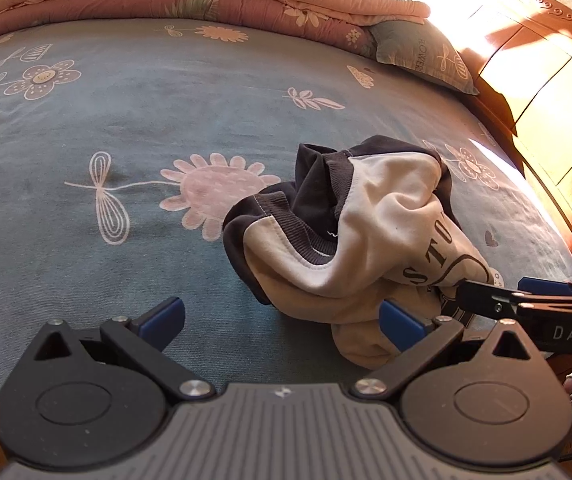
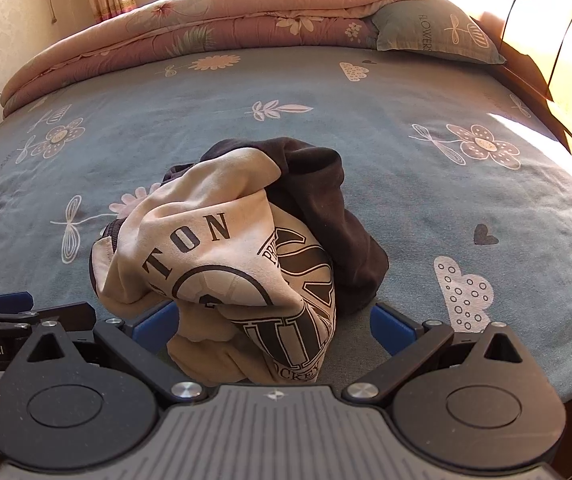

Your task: Fold clothes

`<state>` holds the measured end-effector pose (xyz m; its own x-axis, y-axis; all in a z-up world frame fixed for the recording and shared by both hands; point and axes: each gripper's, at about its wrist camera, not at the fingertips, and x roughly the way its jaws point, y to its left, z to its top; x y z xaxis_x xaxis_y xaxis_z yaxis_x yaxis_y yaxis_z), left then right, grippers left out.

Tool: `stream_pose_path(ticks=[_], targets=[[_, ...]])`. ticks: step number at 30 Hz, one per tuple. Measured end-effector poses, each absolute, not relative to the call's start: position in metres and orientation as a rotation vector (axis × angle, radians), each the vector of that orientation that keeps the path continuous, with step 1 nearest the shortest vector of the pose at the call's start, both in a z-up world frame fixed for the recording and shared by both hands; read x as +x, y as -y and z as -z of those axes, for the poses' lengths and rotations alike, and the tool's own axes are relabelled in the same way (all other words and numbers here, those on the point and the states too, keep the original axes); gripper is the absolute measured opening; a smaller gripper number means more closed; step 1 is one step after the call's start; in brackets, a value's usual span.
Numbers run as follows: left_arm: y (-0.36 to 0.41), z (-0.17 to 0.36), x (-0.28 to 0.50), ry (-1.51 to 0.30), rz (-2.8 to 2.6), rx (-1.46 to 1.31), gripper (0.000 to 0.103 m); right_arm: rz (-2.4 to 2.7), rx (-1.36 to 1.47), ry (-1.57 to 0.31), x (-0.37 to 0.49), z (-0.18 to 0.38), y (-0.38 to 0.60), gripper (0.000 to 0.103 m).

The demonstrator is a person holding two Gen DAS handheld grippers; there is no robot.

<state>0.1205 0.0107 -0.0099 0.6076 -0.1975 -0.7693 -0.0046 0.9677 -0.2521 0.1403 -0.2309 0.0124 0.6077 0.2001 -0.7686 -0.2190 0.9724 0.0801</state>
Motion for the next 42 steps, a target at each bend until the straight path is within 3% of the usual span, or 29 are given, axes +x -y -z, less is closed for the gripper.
stream_pose_path(ticks=[16,26,42], targets=[[-0.001,0.021,0.154,-0.964,0.103,-0.203,0.102,-0.248,-0.053,-0.921,0.167,0.002,0.227,0.103],[0.006,0.04,0.167,-1.007,0.113,-0.184,0.102,-0.397,-0.182,-0.794,0.171,0.028,0.227,0.103],[0.041,0.06,0.189,-0.942,0.392,-0.186,0.103,-0.308,-0.248,-0.808,0.195,0.039,0.265,0.103]])
